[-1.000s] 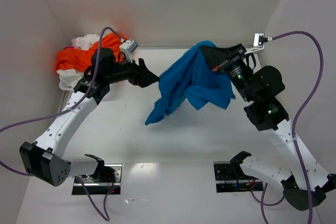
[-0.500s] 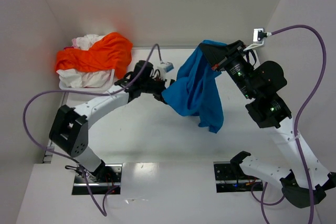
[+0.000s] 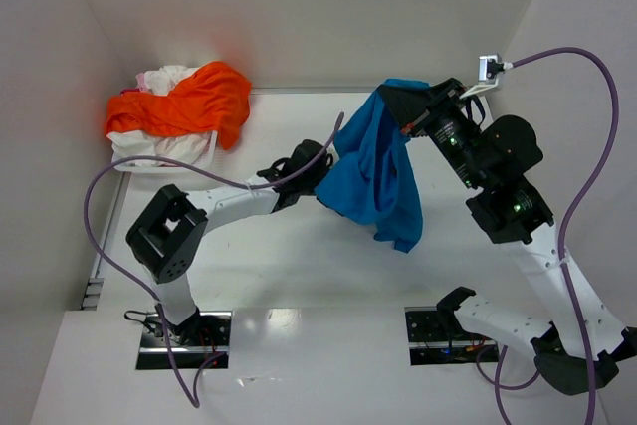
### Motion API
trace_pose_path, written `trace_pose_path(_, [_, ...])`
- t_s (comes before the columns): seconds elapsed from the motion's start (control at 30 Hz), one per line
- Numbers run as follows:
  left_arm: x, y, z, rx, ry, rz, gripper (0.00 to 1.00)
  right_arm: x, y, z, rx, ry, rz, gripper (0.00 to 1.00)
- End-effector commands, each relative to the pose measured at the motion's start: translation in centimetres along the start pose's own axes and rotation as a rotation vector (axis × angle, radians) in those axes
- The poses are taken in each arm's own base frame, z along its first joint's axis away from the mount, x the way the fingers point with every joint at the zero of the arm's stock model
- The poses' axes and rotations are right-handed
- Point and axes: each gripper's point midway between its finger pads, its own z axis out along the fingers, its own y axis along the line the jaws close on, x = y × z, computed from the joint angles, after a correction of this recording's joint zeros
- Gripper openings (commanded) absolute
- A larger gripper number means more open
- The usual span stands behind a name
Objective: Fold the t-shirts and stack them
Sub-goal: Move the tshirt to the center of the board
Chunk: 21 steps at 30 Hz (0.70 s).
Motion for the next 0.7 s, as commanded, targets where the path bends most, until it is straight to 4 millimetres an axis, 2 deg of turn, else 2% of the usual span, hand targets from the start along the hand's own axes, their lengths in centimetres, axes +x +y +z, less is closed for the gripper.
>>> trace_pose_path(0.0, [-4.2, 2.8, 0.9, -0.162, -0.156, 0.104, 1.0, -3.7, 3.4, -1.4, -0.094, -0.094, -0.011, 0.0])
trace_pose_path(0.23, [-3.4, 7.5, 1.6, -0.363, -0.167, 0.174, 1.0, -3.9, 3.8, -2.4, -0.106, -0.093, -0.011, 0.0])
trace_pose_path(0.4, [-3.5, 8.8, 2.9, -0.397, -0.17, 0.195, 1.0, -3.6, 4.1, -2.5, -0.127, -0.074, -0.004, 0.0])
trace_pose_path(0.47, [-3.3, 8.3, 3.9, -0.348, -0.154, 0.206, 0.92, -3.6, 4.1, -2.5, -0.127, -0.074, -0.004, 0.0])
trace_pose_path(0.53, [-3.2, 8.1, 3.9, -0.337, -0.152, 0.207, 0.65, -3.9, 4.3, -2.8, -0.126, -0.087, -0.003, 0.0])
trace_pose_path(0.57, [-2.5, 8.3, 4.0, -0.339, -0.139, 0.19, 0.54, -4.0, 3.8, -2.7, -0.106, -0.093, -0.011, 0.0])
trace_pose_path(0.6, [-3.0, 8.2, 3.6, -0.347, -0.165, 0.185, 0.45, -4.1, 3.7, -2.7, -0.099, -0.099, -0.011, 0.0])
trace_pose_path(0.63, [-3.6, 7.7, 3.0, -0.341, -0.189, 0.176, 0.23, -4.3, 3.5, -3.0, -0.086, -0.109, -0.02, 0.0])
trace_pose_path(0.67, [-3.2, 7.8, 2.5, -0.355, -0.194, 0.164, 0.07, -4.6, 3.5, -3.0, -0.077, -0.113, -0.02, 0.0])
